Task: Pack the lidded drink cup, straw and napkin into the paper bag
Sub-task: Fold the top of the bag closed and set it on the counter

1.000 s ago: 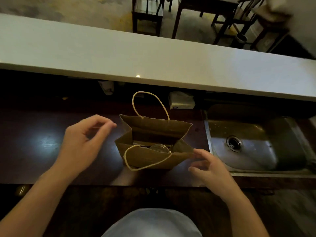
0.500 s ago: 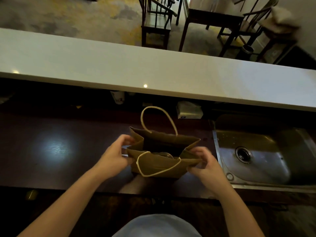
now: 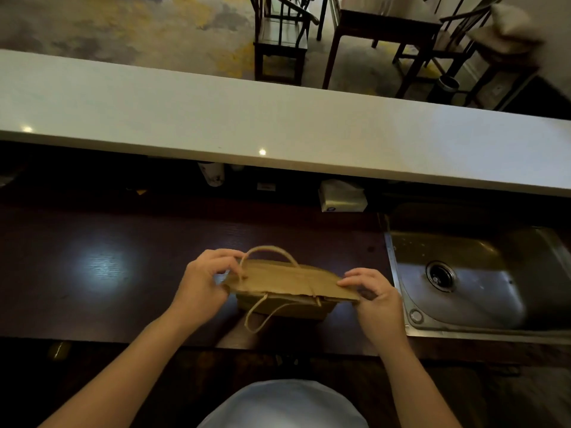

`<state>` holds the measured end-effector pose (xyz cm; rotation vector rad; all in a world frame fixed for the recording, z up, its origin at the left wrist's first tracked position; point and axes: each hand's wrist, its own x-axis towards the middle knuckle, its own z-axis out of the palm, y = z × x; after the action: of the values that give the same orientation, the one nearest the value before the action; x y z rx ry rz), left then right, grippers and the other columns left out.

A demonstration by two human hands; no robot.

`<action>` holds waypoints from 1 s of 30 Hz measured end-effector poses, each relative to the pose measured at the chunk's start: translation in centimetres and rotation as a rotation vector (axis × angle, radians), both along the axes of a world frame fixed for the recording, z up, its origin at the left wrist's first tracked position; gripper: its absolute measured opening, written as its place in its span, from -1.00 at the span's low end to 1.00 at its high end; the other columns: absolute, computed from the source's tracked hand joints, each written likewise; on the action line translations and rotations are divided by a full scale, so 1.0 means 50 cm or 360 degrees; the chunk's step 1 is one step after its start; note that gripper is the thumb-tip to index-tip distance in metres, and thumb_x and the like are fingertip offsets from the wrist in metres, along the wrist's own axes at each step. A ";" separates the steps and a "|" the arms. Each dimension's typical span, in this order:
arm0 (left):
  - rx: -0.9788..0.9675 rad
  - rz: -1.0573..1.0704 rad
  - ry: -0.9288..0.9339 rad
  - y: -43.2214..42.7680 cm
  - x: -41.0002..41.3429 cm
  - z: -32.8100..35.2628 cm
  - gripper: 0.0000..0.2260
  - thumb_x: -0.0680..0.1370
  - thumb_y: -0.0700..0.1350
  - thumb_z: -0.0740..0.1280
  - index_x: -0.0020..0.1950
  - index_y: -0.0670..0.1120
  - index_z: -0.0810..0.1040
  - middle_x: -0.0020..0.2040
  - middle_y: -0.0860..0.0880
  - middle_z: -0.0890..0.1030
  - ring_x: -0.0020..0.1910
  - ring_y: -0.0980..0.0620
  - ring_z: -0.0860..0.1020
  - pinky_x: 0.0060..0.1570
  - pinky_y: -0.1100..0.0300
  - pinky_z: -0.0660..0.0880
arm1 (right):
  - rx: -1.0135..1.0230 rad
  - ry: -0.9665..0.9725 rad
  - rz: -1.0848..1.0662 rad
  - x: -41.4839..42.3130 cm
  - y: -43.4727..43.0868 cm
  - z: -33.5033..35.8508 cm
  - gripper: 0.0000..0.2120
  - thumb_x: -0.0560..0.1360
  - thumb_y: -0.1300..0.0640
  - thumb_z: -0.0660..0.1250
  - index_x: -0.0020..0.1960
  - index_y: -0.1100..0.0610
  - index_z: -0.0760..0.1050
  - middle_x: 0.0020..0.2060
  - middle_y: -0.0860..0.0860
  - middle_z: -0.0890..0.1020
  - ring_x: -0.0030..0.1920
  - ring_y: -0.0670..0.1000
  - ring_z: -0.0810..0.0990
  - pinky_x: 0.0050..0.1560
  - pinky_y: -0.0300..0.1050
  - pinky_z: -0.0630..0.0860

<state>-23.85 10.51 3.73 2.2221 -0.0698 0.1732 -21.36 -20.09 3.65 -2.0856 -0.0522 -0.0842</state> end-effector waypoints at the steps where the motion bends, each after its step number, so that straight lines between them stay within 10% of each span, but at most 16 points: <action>1: 0.0178 -0.0086 -0.0025 0.001 -0.002 0.001 -0.56 0.31 -0.38 0.55 -0.11 0.19 0.70 0.12 0.36 0.58 0.15 0.03 0.53 0.11 0.02 0.54 | -0.0137 -0.0029 0.0058 0.000 0.000 -0.001 -0.49 0.32 0.48 0.47 -0.17 -0.18 0.71 -0.08 -0.10 0.63 -0.02 -0.06 0.60 -0.05 -0.35 0.51; 8: 0.0816 -0.0436 0.0171 0.011 0.001 -0.013 -0.44 0.49 -0.08 0.42 0.41 0.34 0.37 0.44 0.13 0.44 0.27 0.04 0.41 0.09 -0.01 0.56 | -0.0607 -0.0185 0.0343 0.013 -0.012 -0.007 -0.51 0.31 0.41 0.51 0.04 -0.11 0.68 0.08 -0.05 0.58 0.03 -0.03 0.50 0.03 -0.40 0.38; 16: 0.0657 -0.0474 0.0072 0.010 -0.017 -0.054 -0.33 0.47 -0.34 0.38 0.39 0.31 0.42 0.46 0.00 0.43 0.20 -0.04 0.41 0.06 -0.01 0.56 | -0.0256 0.0058 0.0101 -0.027 -0.004 -0.055 -0.60 0.41 0.43 0.43 0.10 0.03 0.68 0.21 -0.16 0.52 0.16 -0.14 0.51 0.10 -0.51 0.41; 20: 0.0878 -0.0498 0.0097 0.011 -0.020 -0.066 -0.29 0.37 -0.40 0.36 0.37 0.24 0.47 0.51 0.03 0.35 0.28 -0.07 0.34 -0.02 0.01 0.63 | -0.0741 0.0005 0.0533 -0.019 -0.030 -0.077 -0.39 0.40 0.52 0.34 0.27 -0.04 0.59 0.46 -0.07 0.33 0.37 -0.07 0.33 0.37 -0.14 0.39; 25: 0.0984 -0.0464 -0.0071 -0.015 -0.001 -0.051 -0.69 0.48 -0.09 0.41 0.22 0.08 0.61 0.35 0.06 0.54 0.26 -0.09 0.45 0.16 0.00 0.50 | -0.0849 0.0105 0.0270 -0.003 -0.004 -0.036 -0.63 0.44 0.20 0.42 0.18 -0.10 0.50 0.28 -0.11 0.51 0.35 -0.03 0.29 0.23 -0.04 0.16; 30: 0.0898 -0.0445 -0.0131 -0.083 0.039 -0.027 -0.84 0.46 -0.15 0.41 -0.03 -0.01 0.48 -0.12 0.03 0.65 -0.13 -0.06 0.55 -0.20 0.05 0.52 | -0.1031 -0.0062 0.0466 0.033 0.083 -0.030 -0.69 0.39 0.19 0.43 0.10 -0.04 0.63 0.01 -0.10 0.66 0.13 0.05 0.48 0.08 -0.05 0.10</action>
<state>-21.89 6.36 2.38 2.7306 -0.5283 0.0967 -19.72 -15.93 2.16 -2.6947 -0.4599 0.0837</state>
